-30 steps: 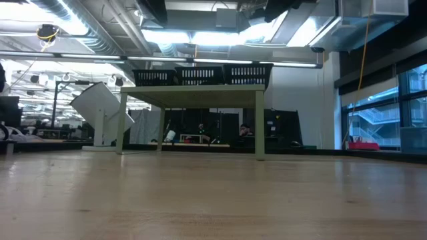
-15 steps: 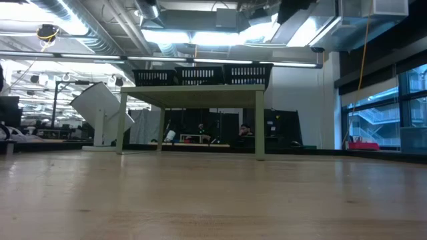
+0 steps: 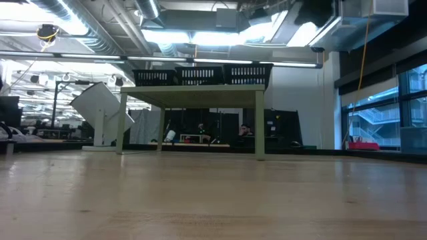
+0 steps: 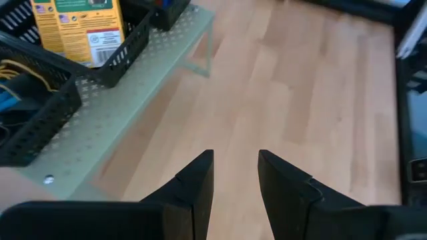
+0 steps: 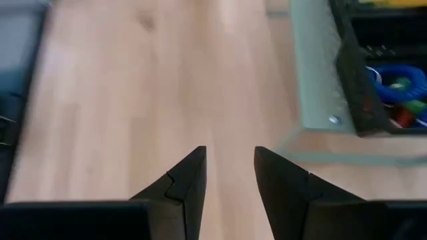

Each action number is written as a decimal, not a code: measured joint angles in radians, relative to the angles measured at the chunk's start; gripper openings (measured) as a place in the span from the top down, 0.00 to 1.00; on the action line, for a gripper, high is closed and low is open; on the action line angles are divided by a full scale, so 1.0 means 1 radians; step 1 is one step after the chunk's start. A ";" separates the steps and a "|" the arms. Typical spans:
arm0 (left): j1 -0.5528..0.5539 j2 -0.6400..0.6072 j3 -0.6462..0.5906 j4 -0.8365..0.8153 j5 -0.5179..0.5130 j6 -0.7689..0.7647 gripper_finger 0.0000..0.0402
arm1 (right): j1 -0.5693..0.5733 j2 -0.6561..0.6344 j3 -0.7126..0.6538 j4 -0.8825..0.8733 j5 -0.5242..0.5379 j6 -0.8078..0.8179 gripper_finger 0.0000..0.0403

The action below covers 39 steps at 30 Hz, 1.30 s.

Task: Pick & Place Office Desk Supplies
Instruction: Return to Home Position

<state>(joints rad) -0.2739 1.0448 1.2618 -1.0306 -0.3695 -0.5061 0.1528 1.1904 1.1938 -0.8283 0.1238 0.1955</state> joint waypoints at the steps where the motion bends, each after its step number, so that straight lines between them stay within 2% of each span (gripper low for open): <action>1: -0.003 -0.030 -0.032 0.027 0.000 0.000 0.72 | 0.000 -0.045 -0.045 0.042 -0.012 0.004 0.68; 10: -0.006 -0.241 -0.293 0.271 -0.003 0.025 0.72 | 0.000 -0.388 -0.398 0.316 -0.001 0.050 0.67; 22: -0.005 -0.389 -0.583 0.559 -0.004 0.073 0.72 | -0.001 -0.669 -0.738 0.542 0.076 0.085 0.67; 31: -0.005 -0.449 -0.776 0.765 -0.013 0.072 0.72 | -0.001 -0.851 -0.835 0.561 0.079 0.085 0.67; 39: -0.005 -0.469 -0.902 0.870 -0.068 0.016 0.72 | 0.000 -0.964 -0.932 0.552 0.153 0.141 0.67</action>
<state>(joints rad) -0.2787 0.5758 0.3602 -0.1606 -0.4376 -0.4898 0.1524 0.2260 0.2619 -0.2767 0.2763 0.3363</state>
